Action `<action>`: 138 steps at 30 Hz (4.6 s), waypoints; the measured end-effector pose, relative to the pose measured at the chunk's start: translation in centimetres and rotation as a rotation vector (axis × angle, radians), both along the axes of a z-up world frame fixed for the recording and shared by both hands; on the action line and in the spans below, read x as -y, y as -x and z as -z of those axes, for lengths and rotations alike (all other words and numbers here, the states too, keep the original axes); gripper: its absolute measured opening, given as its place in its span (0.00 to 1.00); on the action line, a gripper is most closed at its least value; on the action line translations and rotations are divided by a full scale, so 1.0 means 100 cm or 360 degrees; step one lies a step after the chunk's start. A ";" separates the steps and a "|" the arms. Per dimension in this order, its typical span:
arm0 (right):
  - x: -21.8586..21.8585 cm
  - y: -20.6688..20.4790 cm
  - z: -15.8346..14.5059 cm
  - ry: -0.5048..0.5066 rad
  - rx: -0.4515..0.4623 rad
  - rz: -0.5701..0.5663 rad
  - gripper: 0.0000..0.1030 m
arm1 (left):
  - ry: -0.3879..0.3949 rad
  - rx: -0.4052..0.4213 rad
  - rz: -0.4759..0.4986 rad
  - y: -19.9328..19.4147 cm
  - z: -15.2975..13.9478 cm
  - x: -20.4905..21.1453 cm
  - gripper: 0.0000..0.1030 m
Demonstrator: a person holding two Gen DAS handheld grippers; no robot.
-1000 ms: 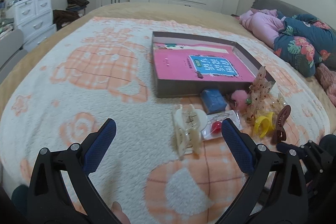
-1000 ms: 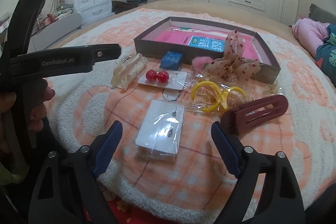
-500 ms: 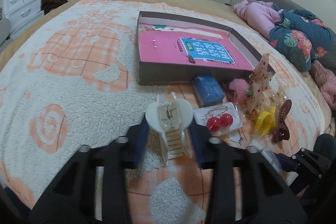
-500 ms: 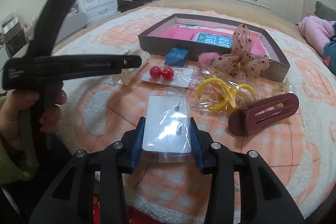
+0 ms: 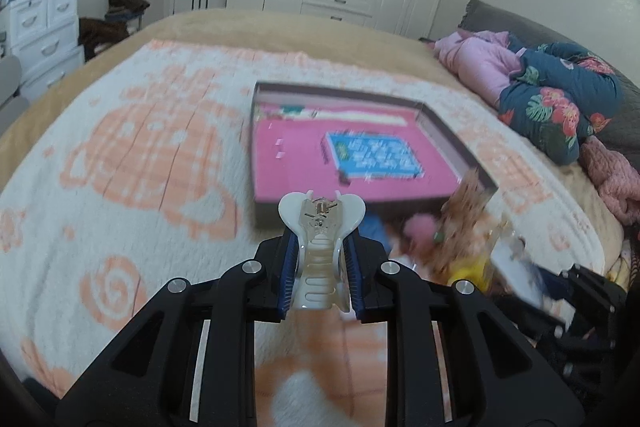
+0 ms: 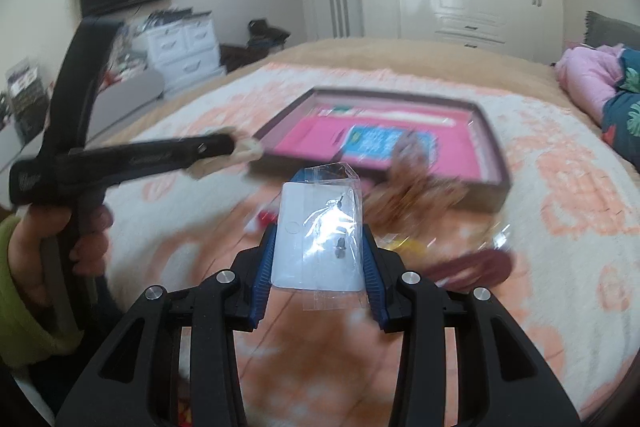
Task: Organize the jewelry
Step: 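Carry the claw clip into the grey box with the left tool while the right drops the card there, then reach to the maroon hair clip and grasp it with the right tool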
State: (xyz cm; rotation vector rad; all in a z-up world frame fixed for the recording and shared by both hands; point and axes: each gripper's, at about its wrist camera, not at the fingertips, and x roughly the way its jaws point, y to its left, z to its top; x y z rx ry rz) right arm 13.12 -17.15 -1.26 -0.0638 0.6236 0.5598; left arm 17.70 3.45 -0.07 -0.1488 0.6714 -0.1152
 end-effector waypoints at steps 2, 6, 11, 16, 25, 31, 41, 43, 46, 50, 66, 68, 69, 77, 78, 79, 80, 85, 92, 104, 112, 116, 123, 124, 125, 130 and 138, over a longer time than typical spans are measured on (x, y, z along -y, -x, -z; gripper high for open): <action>0.007 -0.010 -0.005 -0.0009 0.0020 0.0048 0.37 | 0.0004 0.0019 0.0008 -0.007 -0.004 0.005 0.15; 0.022 -0.036 -0.014 -0.0036 0.0032 0.0149 0.37 | 0.0008 0.0051 0.0005 -0.022 -0.010 0.014 0.14; 0.029 -0.073 -0.020 -0.0016 0.0017 0.0243 0.37 | 0.0015 0.0055 -0.0015 -0.042 -0.010 0.020 0.15; 0.036 -0.111 -0.018 -0.0007 -0.0024 0.0297 0.37 | 0.0003 0.0024 -0.0037 -0.061 -0.007 0.022 0.15; 0.038 -0.171 -0.005 0.0017 -0.0173 0.0321 0.37 | -0.0044 -0.0031 -0.0069 -0.089 0.005 0.027 0.15; 0.039 -0.185 0.008 0.0019 -0.0210 0.0353 0.37 | -0.0075 -0.0080 -0.0076 -0.102 0.017 0.030 0.15; 0.035 -0.191 0.028 0.0086 -0.0259 0.0340 0.39 | -0.0087 -0.0125 -0.0095 -0.108 0.030 0.031 0.15; 0.036 -0.192 0.030 0.0087 -0.0274 0.0349 0.41 | -0.0086 -0.0130 -0.0102 -0.108 0.032 0.031 0.15; 0.037 -0.190 0.031 0.0081 -0.0273 0.0358 0.48 | -0.0083 -0.0130 -0.0109 -0.107 0.032 0.029 0.15; 0.040 -0.186 0.029 0.0071 -0.0247 0.0374 0.54 | -0.0078 -0.0115 -0.0114 -0.103 0.030 0.028 0.28; 0.048 -0.139 -0.010 -0.0009 0.0027 0.0370 0.83 | -0.0053 0.0068 -0.0135 -0.064 -0.005 0.025 0.62; 0.047 -0.131 -0.015 -0.0008 0.0060 0.0376 0.85 | -0.0044 0.0085 -0.0133 -0.058 -0.008 0.025 0.68; 0.047 -0.128 -0.016 -0.0010 0.0068 0.0376 0.86 | -0.0040 0.0097 -0.0132 -0.054 -0.009 0.025 0.70; 0.044 -0.100 -0.028 -0.0003 0.0139 0.0364 0.90 | -0.0043 0.0132 -0.0106 -0.033 -0.013 0.026 0.82; 0.044 -0.097 -0.029 -0.0003 0.0145 0.0364 0.90 | -0.0043 0.0134 -0.0104 -0.031 -0.013 0.025 0.82; 0.045 -0.094 -0.030 -0.0003 0.0149 0.0364 0.91 | -0.0043 0.0136 -0.0104 -0.029 -0.013 0.025 0.83; 0.045 -0.092 -0.030 -0.0005 0.0150 0.0362 0.91 | -0.0042 0.0137 -0.0104 -0.027 -0.014 0.024 0.83; 0.047 -0.078 -0.030 -0.0001 0.0148 0.0360 0.91 | -0.0036 0.0143 -0.0107 -0.017 -0.015 0.020 0.84; 0.053 -0.056 -0.025 0.0016 0.0121 0.0335 0.92 | -0.0051 0.0156 -0.0097 -0.004 -0.016 0.017 0.85; 0.053 -0.023 -0.006 0.0095 0.0057 0.0252 0.93 | -0.0067 0.0117 -0.0080 0.013 -0.007 0.014 0.87; 0.060 -0.014 0.012 0.0129 -0.0041 0.0253 0.93 | -0.0091 0.0044 -0.0042 0.015 0.008 0.021 0.87; 0.066 -0.016 0.020 0.0121 -0.0099 0.0272 0.93 | -0.0122 -0.0005 -0.0014 0.016 0.020 0.030 0.87; 0.074 -0.028 0.038 0.0030 -0.0297 0.0306 0.94 | -0.0173 -0.0100 -0.0005 0.014 0.044 0.038 0.87; 0.072 -0.029 0.042 0.0036 -0.0315 0.0302 0.94 | -0.0172 -0.0109 -0.0005 0.013 0.046 0.038 0.87; 0.070 -0.029 0.045 0.0056 -0.0321 0.0296 0.94 | -0.0174 -0.0121 -0.0005 0.013 0.049 0.038 0.87; 0.059 -0.027 0.052 0.0079 -0.0333 0.0269 0.94 | -0.0171 -0.0152 -0.0008 0.009 0.057 0.036 0.87; 0.057 -0.040 0.057 -0.0084 -0.0426 0.0347 0.94 | -0.0153 -0.0178 0.0004 0.002 0.066 0.039 0.87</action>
